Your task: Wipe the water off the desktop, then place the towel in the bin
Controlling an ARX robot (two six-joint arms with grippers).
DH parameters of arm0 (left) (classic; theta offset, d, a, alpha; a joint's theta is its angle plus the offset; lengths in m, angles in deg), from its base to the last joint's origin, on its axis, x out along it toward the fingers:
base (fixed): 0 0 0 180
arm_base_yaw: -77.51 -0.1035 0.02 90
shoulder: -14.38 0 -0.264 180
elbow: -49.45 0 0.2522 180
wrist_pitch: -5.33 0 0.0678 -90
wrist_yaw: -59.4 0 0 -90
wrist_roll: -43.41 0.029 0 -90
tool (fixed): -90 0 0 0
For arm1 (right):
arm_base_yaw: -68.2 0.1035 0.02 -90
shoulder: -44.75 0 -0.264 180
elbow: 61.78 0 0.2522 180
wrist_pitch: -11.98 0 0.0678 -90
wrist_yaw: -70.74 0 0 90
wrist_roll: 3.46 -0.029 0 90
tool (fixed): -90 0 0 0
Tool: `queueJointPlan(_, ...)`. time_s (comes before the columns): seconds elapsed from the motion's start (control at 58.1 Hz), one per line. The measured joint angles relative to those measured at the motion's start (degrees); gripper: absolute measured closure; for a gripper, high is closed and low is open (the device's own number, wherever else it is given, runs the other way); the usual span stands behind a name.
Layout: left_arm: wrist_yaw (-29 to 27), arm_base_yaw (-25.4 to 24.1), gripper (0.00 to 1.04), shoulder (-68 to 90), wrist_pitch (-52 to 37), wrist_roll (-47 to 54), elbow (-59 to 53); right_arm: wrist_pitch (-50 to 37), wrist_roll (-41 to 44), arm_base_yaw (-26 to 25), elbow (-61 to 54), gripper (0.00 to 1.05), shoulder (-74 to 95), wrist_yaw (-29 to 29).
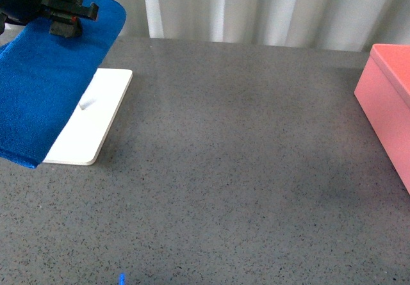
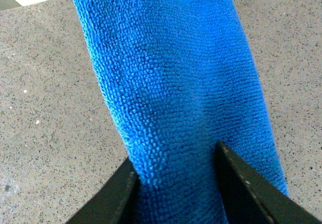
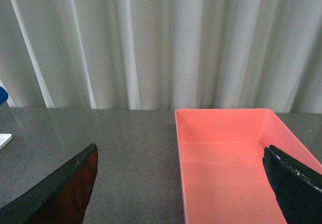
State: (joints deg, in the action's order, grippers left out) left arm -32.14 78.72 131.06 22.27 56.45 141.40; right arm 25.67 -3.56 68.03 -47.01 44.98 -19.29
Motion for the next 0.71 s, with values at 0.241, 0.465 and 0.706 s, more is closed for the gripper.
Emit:
queueJointPlan(0.241, -0.24, -0.11, 0.99, -0.04, -1.55, 0.42, 0.00, 0.00, 0.00, 0.00, 0.00, 0.07, 0.00, 0.00)
queueJointPlan(0.465, 1.18, -0.46, 1.01, -2.23, -1.70, 0.81, -0.46, 0.00, 0.00, 0.00, 0.00, 0.07, 0.00, 0.00)
queueJointPlan(0.706, 6.05, -0.44, 1.01, -8.41, -2.10, 0.94, -1.77, 0.00, 0.02, 0.00, 0.00, 0.07, 0.00, 0.00)
